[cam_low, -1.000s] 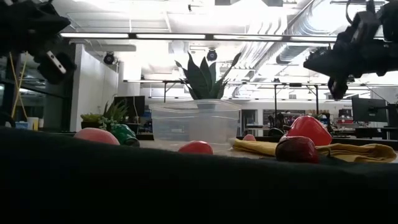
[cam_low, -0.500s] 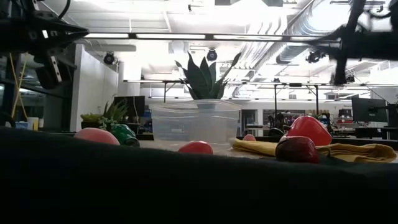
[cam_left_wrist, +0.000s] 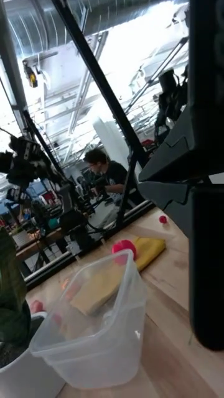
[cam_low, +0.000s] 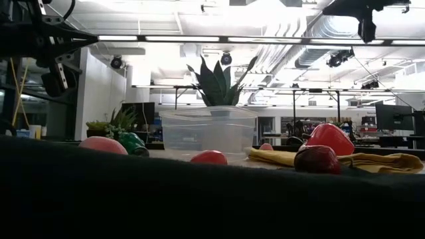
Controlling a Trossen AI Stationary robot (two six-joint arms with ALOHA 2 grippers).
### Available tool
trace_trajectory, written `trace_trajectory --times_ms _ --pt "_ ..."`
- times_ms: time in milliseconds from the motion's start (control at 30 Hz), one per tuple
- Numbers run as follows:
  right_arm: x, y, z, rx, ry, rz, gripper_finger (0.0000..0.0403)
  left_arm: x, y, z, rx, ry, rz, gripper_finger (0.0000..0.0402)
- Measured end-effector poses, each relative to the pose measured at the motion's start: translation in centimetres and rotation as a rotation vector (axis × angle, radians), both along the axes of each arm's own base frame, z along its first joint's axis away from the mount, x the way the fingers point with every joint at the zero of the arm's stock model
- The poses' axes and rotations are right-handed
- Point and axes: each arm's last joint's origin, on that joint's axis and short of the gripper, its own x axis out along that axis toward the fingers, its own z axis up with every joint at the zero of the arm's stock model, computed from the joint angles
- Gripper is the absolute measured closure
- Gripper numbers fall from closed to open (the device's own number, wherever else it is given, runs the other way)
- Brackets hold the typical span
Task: Pick and placing Produce into tupperware
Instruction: Put the yellow croissant into the transparent container
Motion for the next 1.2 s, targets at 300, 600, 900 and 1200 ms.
trace_trajectory --times_ms 300,600,900,1200 --pt "3.0 -0.8 5.1 -0.162 0.392 0.070 0.0402 0.0 0.0 0.0 -0.002 0.000 -0.001 0.0401" --pt "7.0 -1.6 4.8 -0.248 0.700 0.258 0.0346 0.0 0.0 0.0 -0.002 0.000 -0.001 0.0401" --pt "10.0 -2.5 1.7 -0.213 0.933 0.319 0.0240 0.0 0.0 0.0 -0.002 0.000 -0.001 0.0401" --pt "11.0 -2.8 -3.0 -0.282 0.983 0.368 0.0211 0.0 0.0 0.0 -0.002 -0.001 -0.003 0.0401"
